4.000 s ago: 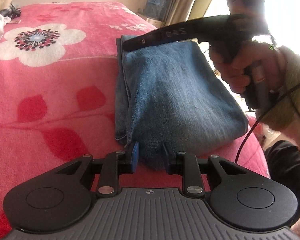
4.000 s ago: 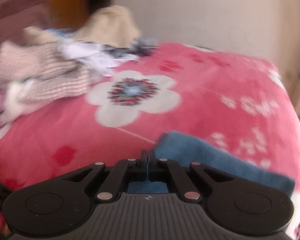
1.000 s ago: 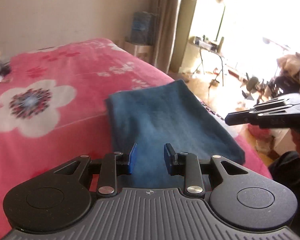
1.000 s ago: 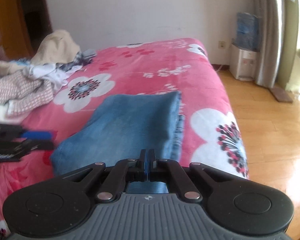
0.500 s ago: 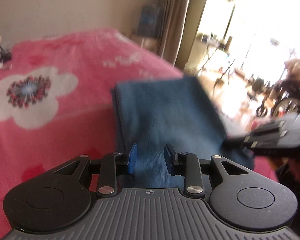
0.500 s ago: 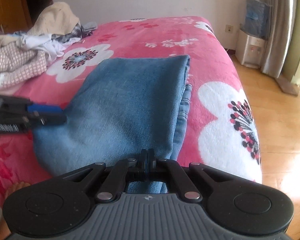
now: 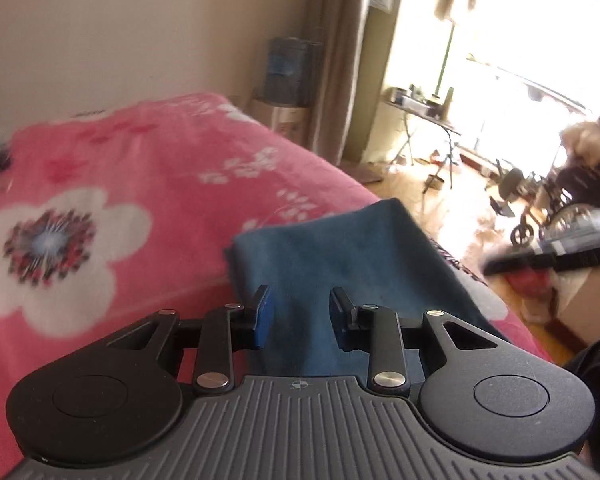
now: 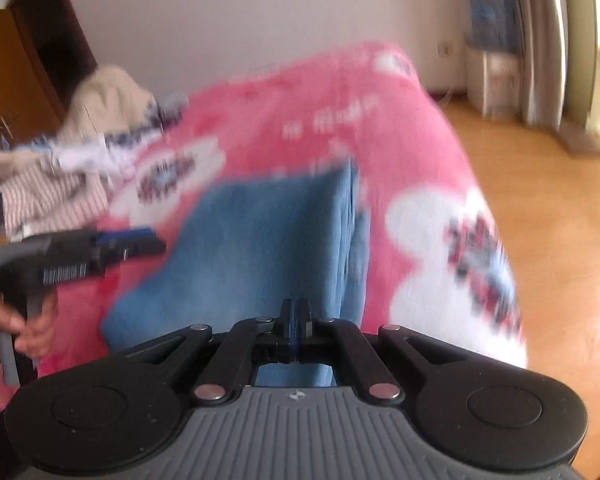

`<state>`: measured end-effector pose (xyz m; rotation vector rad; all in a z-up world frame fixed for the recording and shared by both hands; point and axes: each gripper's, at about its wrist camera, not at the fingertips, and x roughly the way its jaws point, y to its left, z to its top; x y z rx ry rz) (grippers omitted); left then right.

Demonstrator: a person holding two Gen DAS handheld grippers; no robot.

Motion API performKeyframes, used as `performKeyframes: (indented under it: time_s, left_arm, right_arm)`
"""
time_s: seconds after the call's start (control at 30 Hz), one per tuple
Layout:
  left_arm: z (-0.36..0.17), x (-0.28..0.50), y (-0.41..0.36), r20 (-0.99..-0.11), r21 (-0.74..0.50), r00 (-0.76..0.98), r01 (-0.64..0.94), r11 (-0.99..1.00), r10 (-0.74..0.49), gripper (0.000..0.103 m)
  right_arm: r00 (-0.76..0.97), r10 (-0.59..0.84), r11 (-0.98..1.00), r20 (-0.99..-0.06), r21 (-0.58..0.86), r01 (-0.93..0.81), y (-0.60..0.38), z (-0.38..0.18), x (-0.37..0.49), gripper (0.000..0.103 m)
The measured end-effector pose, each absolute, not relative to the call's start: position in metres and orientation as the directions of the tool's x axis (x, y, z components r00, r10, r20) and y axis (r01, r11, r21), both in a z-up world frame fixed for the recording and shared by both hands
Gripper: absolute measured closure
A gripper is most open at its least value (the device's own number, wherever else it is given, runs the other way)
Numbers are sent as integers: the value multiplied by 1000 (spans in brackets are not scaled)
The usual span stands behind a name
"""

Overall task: Fold clothes
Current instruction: 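Open the left gripper and pull it back from the jeans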

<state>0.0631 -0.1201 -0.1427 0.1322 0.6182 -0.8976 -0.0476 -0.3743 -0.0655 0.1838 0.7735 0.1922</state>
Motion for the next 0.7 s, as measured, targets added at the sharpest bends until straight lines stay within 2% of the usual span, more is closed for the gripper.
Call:
performKeyframes:
  time_s: [0.13,0.3,0.4,0.6,0.7]
  left_arm:
    - [-157,81,-152,-580,-65,493,766,640,-649,73]
    - [-178,94,-170,-597,27,522,772,635,-610,72]
    - [-177,97,-167,-601,3,509,773,635,-616,72]
    - [-158,95,-160,-600,13,515,771,637,-612,72]
    - [-131,73,-132,-553,1,548,754,657,-628,72]
  right_arm:
    - [742,199,977,-640,185,-103,-369,-64,1,103]
    - [706,141,980,-694,200,1,-375,-111,50,103]
    - [706,138,978,-695,207,12,-379,-128,57,103]
    - [683,134,983,-718,186,3,-380,-106,53,103]
    - [710,161,978,-685,207,-22,-382,-76,26,103]
